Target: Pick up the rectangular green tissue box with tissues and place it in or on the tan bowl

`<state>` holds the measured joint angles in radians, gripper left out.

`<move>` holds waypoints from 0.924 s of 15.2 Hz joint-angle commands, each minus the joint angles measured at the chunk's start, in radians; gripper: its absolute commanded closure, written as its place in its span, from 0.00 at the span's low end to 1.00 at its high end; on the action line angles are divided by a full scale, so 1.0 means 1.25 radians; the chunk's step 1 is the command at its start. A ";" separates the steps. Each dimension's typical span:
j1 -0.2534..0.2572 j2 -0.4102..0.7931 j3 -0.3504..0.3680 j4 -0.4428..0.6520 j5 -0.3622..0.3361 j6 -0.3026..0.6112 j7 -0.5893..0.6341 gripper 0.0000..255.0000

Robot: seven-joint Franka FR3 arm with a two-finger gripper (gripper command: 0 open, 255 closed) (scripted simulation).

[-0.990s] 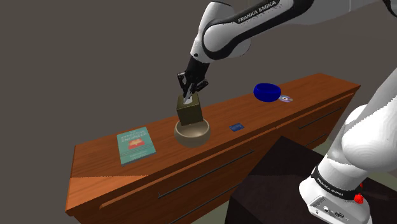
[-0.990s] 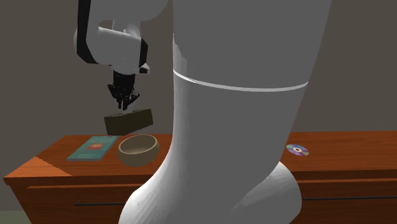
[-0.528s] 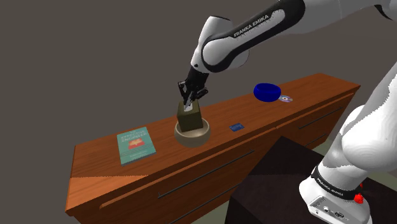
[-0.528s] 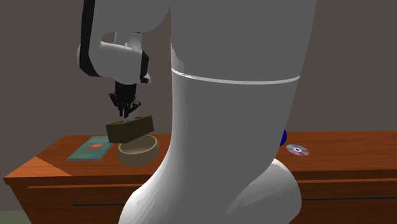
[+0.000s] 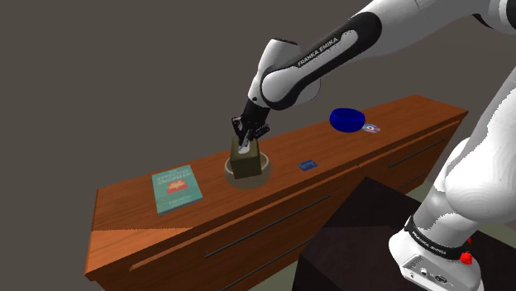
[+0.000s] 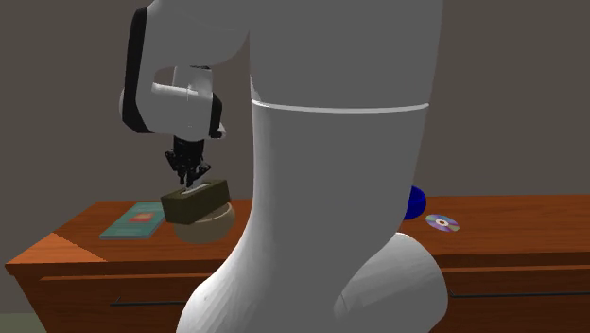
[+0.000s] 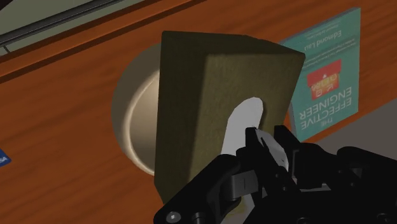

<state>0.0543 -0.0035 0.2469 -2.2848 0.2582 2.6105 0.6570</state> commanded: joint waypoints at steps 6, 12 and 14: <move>0.000 0.005 0.000 -0.006 0.002 0.008 -0.003 1.00; -0.001 0.008 0.000 -0.003 0.001 0.009 -0.003 0.00; -0.003 -0.021 -0.002 -0.008 0.006 -0.016 -0.006 0.00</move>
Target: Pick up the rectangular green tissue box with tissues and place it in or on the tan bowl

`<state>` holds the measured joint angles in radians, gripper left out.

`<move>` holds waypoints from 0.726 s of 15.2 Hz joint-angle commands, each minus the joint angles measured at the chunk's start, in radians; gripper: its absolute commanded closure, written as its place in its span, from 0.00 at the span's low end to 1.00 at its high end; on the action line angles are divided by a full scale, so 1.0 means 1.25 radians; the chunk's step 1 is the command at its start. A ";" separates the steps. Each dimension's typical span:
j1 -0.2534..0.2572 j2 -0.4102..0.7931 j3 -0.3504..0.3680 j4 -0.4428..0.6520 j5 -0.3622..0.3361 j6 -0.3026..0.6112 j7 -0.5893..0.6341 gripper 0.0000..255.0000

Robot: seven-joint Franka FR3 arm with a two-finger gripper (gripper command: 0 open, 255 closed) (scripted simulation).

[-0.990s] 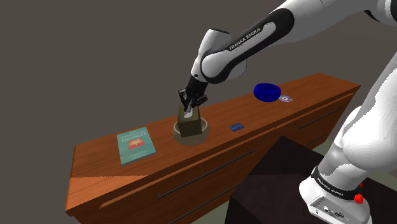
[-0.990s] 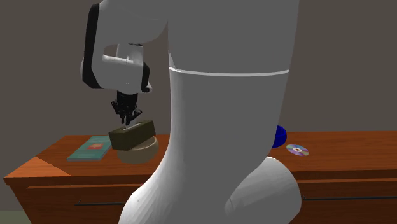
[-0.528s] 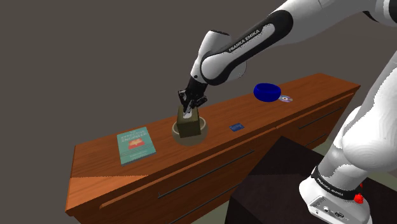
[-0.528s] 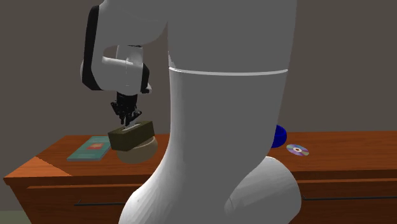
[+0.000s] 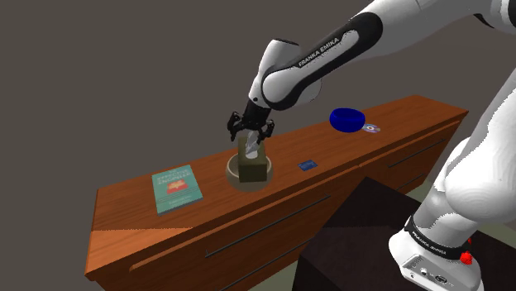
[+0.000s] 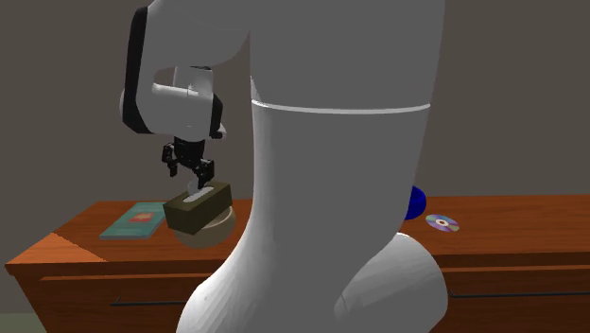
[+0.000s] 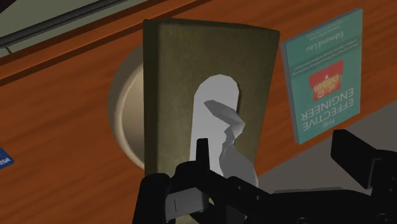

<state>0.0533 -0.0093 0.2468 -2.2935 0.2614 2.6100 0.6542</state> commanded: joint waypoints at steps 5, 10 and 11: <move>-0.007 -0.083 -0.011 0.001 0.010 -0.085 -0.008 0.00; -0.007 -0.083 -0.011 0.001 0.010 -0.085 -0.008 0.00; -0.007 -0.083 -0.011 0.001 0.010 -0.085 -0.008 0.00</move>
